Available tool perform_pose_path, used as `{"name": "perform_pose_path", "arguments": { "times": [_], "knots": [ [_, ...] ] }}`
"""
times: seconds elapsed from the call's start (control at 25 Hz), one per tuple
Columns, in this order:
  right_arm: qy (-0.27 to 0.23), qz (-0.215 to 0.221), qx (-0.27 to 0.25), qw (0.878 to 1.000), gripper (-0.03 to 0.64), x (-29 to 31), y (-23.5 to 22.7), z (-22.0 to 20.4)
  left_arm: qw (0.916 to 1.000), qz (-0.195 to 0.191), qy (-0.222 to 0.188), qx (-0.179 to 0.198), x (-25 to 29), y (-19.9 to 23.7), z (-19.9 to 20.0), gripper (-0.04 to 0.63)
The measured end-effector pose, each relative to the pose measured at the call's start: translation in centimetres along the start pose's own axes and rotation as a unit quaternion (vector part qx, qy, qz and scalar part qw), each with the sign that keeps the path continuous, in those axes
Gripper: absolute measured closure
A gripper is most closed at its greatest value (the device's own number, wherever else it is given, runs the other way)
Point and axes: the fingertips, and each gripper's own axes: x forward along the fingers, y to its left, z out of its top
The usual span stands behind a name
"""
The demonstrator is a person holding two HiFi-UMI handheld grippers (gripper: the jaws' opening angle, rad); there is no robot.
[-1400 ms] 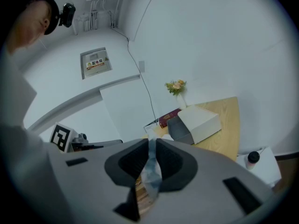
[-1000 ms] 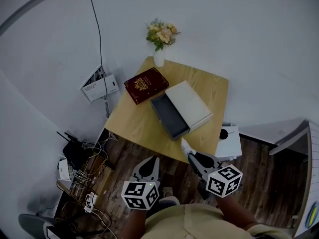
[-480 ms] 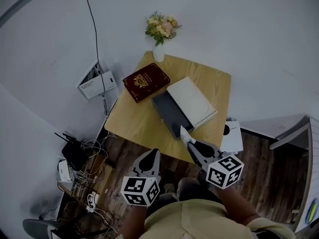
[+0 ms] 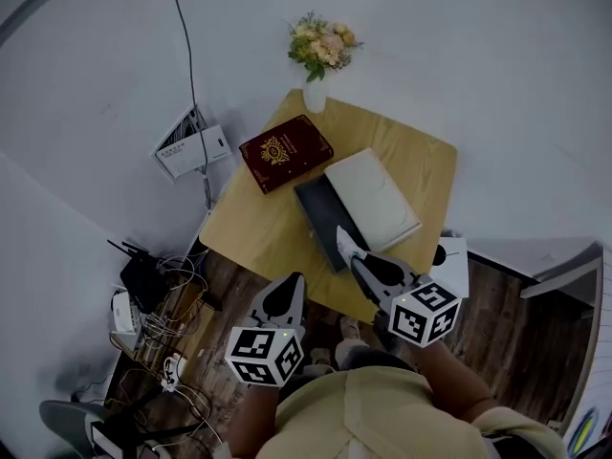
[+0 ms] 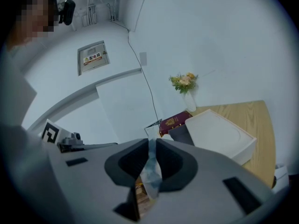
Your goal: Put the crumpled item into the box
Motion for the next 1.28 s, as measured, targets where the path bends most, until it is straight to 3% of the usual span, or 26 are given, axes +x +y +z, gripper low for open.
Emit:
{"name": "perform_pose_path", "arguments": {
  "times": [0.44, 1.28],
  "knots": [
    [0.027, 0.032, -0.009, 0.999, 0.552, 3.5, -1.8, 0.5, 0.9996, 0.028, 0.003, -0.008, 3.0, 0.7, 0.3, 0.569],
    [0.067, 0.008, 0.009, 0.998, 0.552, 8.4, -4.6, -0.6, 0.9965, 0.076, 0.007, -0.032, 5.0, 3.5, 0.1, 0.569]
  ]
}}
